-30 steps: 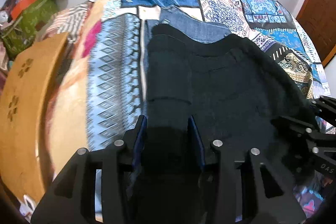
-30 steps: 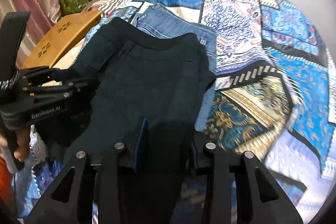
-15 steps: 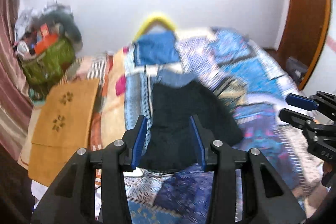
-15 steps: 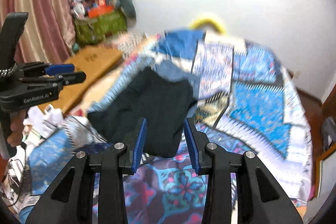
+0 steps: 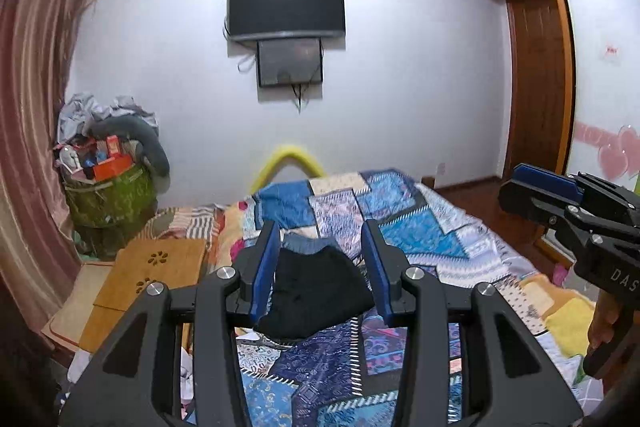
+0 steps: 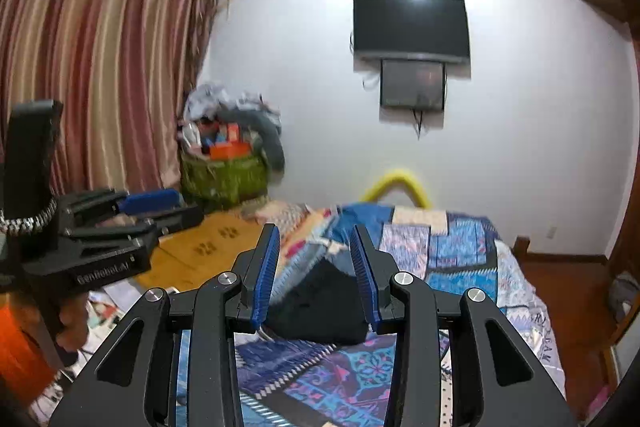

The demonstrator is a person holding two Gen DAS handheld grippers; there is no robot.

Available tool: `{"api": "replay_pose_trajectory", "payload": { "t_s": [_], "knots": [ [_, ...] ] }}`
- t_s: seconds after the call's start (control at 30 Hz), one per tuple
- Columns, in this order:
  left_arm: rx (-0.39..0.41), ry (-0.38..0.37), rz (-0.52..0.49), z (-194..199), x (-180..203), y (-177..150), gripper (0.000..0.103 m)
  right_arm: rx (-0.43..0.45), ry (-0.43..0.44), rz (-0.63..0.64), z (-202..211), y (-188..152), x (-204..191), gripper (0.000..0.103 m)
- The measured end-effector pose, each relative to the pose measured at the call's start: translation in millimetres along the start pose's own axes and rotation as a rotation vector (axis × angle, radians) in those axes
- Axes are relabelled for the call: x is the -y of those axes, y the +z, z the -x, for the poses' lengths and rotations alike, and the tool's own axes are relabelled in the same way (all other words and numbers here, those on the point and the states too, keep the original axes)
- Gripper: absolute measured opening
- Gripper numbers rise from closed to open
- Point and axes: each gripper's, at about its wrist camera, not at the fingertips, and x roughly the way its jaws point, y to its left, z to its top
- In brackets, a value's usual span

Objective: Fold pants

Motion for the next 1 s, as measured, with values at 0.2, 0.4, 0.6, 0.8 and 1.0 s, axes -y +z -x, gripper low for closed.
{"api": "replay_pose_trajectory", "payload": {
  "t_s": [0.2, 0.4, 0.6, 0.8, 1.0],
  "knots": [
    [0.069, 0.017, 0.043, 52.4, 0.2, -6.7, 0.062, 0.068, -0.007, -0.035, 31.0, 1.1, -10.2, 0.044],
    [0.099, 0.044, 0.046, 78.3, 0.3, -14.6, 0.092, 0.069, -0.029, -0.086, 40.3, -7.3, -17.8, 0.072],
    [0.099, 0.059, 0.057, 83.6, -1.4, -21.0, 0.102, 0.071, -0.088, -0.066, 47.8, -8.4, -23.3, 0.093],
    [0.097, 0.068, 0.061, 85.3, 2.1, -26.0, 0.103, 0.082, -0.109, -0.073, 52.9, -9.8, -22.7, 0.102],
    [0.089, 0.066, 0.068, 82.1, 0.9, -28.1, 0.103, 0.074, -0.110, -0.083, 55.2, -16.3, -22.4, 0.102]
  ]
}}
